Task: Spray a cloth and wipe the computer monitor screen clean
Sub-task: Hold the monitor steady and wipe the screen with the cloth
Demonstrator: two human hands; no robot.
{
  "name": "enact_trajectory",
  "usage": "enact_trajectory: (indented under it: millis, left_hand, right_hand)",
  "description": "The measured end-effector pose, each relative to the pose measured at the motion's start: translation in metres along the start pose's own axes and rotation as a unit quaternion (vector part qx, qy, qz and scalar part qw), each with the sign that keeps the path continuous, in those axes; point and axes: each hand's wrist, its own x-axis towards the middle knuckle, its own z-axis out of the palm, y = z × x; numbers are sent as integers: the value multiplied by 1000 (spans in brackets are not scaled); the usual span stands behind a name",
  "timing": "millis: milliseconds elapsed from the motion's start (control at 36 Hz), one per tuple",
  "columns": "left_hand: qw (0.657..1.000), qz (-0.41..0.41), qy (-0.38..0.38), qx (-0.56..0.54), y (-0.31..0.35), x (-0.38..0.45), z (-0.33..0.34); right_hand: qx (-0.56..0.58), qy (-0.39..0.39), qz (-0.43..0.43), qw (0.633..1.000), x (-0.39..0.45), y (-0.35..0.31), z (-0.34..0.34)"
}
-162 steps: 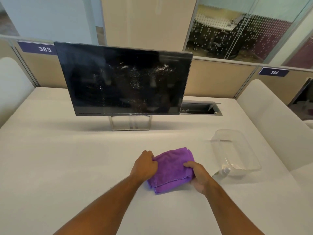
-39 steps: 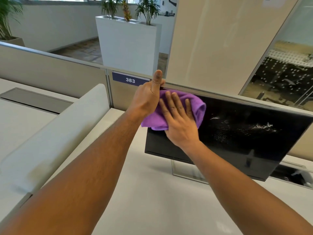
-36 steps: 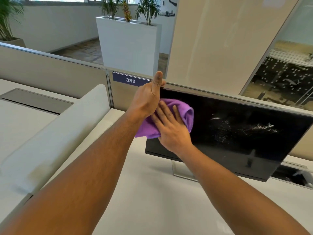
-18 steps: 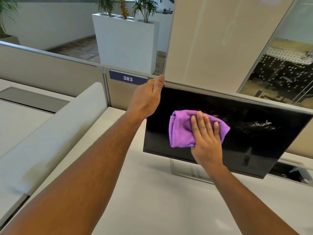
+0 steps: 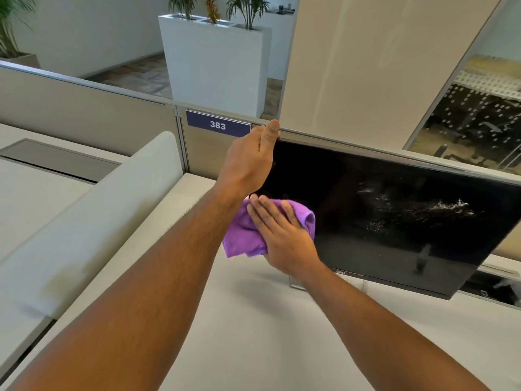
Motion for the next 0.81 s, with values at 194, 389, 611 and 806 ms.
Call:
enact_trajectory:
  millis: [194, 389, 611, 806]
  left_hand:
    - [1000, -7, -8, -18, -4, 1, 1]
    - [1000, -10, 9, -23, 2, -1, 2]
    - [1000, -4, 14, -5, 5, -3, 1]
    - [1000, -5, 7, 1, 5, -4, -2]
  right_hand:
    - [-8, -1, -33, 999, -53, 9, 10]
    - [-27, 176, 86, 980, -70, 61, -27]
    - [80, 287, 158, 942, 15, 32, -62]
    - [88, 94, 62, 990, 18, -27, -17]
